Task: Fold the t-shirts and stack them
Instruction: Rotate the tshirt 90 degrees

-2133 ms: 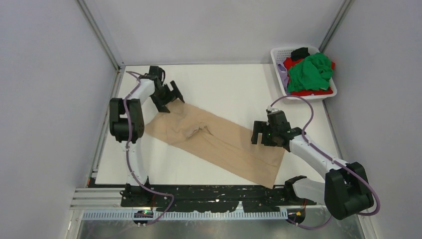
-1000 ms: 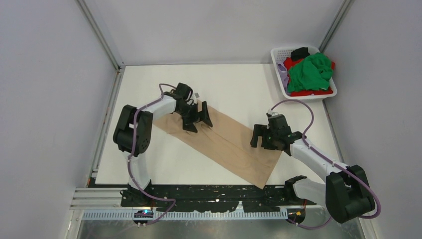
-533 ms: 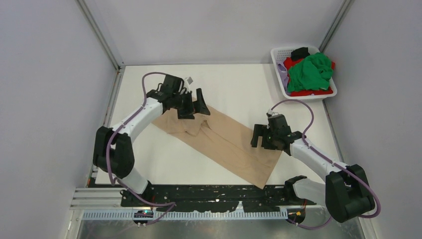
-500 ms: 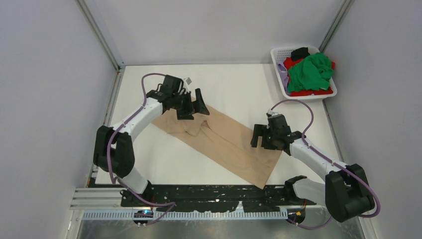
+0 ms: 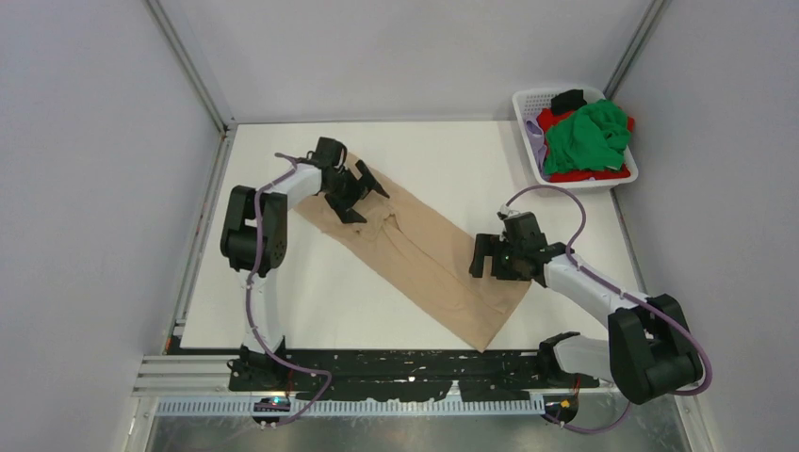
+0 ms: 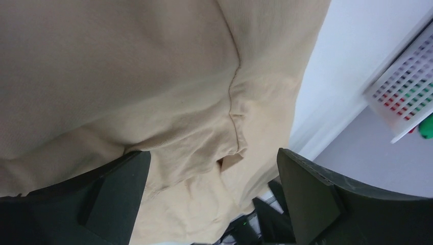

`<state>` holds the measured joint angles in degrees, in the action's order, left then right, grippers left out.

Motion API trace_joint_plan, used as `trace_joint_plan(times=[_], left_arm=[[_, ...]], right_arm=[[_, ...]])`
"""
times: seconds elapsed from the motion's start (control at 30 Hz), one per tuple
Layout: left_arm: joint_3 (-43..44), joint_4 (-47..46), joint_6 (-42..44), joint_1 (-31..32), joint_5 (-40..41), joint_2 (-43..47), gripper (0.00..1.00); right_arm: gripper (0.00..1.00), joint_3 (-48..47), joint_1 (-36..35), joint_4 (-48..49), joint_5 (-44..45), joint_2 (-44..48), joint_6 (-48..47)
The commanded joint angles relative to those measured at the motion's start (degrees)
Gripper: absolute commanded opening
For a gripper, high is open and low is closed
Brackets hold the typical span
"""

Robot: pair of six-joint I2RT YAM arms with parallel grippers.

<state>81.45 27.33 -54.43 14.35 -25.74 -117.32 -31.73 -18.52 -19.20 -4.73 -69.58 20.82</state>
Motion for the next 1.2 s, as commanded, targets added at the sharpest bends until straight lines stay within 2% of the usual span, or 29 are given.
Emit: trace_joint_plan(times=[0.0, 0.13, 0.3, 0.37, 0.47, 0.53, 0.7, 0.8, 0.93, 1.07, 1.17], left_arm=[[13.6, 2.1, -5.1, 0.9, 5.0, -8.3, 1.0], [26.9, 1.3, -9.0, 1.2, 4.7, -18.4, 1.0], [50.5, 1.6, -13.8, 1.4, -3.4, -33.6, 1.0], [55.6, -1.6, -16.9, 1.8, -5.1, -37.2, 1.0], [53.5, -13.1, -23.5, 2.2, -7.0, -38.4, 1.0], [53.2, -15.0, -23.7, 2.7, -6.6, -38.3, 1.0], [52.5, -11.7, -18.9, 2.5, -4.3, -34.9, 1.0], [53.7, -11.0, -17.5, 1.5, -5.4, -32.5, 1.0], [57.0, -0.9, -7.6, 0.8, -5.2, -25.0, 1.0], [42.5, 3.4, 5.2, 1.6, -1.1, -6.9, 1.0], [27.5, 8.5, 14.4, 2.8, 7.2, 8.3, 1.0]], right_arm=[[0.95, -1.9, -0.8, 2.3, -10.9, -2.4, -2.8], [0.95, -1.8, -4.4, 2.9, -17.6, -5.8, -3.2], [0.95, -5.4, -12.5, 3.2, -24.8, -10.8, -5.1], [0.95, -7.3, -16.1, 4.4, -27.1, -13.6, -5.6], [0.95, -12.0, -22.9, 4.4, -28.1, -18.0, -6.9], [0.95, -14.3, -26.3, 4.5, -27.2, -19.7, -7.4], [0.96, -17.5, -27.6, 1.4, -18.9, -18.4, -8.7], [0.95, -17.5, -27.7, 0.5, -16.0, -13.6, -9.5], [0.95, -16.1, -27.6, -0.1, -11.0, -6.1, -10.9], [0.95, -12.6, -27.5, 0.3, -1.4, 2.4, -5.8], [0.95, -9.5, -27.1, -0.2, 2.7, 6.7, -1.6]])
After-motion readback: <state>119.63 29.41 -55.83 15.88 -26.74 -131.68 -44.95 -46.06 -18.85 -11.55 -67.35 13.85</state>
